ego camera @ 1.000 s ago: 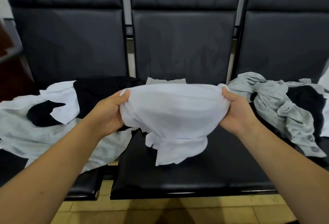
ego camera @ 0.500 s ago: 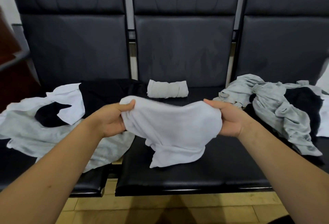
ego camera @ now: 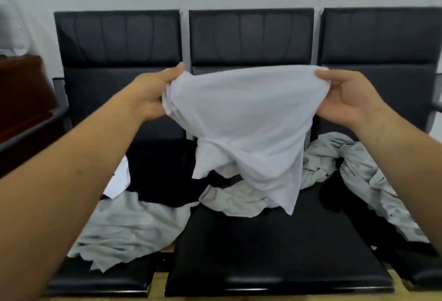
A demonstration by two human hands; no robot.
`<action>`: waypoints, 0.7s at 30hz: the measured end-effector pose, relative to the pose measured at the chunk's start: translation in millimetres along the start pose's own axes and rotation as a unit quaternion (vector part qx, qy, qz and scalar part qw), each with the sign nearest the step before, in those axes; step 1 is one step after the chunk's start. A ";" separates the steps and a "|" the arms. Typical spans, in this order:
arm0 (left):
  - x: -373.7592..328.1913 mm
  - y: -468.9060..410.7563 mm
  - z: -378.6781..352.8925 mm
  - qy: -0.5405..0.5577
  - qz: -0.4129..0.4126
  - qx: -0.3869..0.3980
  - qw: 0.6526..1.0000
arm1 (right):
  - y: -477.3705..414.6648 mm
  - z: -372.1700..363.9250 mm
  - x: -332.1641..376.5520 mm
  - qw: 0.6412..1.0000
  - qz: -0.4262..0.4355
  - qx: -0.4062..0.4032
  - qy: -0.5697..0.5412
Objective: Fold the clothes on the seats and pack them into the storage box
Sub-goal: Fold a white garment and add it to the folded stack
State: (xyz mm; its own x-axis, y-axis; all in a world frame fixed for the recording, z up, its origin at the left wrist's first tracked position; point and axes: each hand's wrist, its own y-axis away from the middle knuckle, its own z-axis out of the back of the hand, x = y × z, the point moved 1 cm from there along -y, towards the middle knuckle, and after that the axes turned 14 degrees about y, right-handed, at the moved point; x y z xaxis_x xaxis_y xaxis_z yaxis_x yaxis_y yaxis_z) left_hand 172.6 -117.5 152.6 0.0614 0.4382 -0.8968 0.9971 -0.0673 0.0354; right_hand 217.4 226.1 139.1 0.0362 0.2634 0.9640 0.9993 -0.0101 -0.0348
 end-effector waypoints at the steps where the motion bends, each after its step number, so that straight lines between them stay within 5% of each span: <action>1: -9.0 -1.0 -1.8 0.001 -0.005 -0.004 1.000 | -0.6 -0.8 8.8 1.000 0.008 0.001 -0.006; 7: -12.8 -10.9 14.1 -0.064 -0.018 -0.053 0.996 | -12.7 10.7 9.5 0.978 -0.062 -0.050 0.193; 13: -1.5 -7.7 23.6 -0.050 0.008 -0.095 0.994 | -3.4 22.1 3.8 0.998 -0.045 -0.007 0.041; 18: -2.1 -6.6 29.0 -0.234 0.026 -0.132 0.963 | -10.7 27.5 -4.5 0.975 -0.026 -0.074 0.209; 21: -3.7 -3.9 25.6 -0.152 0.076 -0.106 0.980 | -15.3 33.1 -2.3 0.992 -0.030 -0.058 0.109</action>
State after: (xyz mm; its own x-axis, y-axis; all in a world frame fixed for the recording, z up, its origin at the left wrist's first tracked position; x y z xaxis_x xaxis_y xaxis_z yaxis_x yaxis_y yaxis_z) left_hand 167.4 -141.9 144.5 0.2251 0.1478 -0.9631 0.9666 0.0905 0.2398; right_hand 202.0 257.5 128.7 -0.0366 0.0517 0.9980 0.9924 -0.1155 0.0424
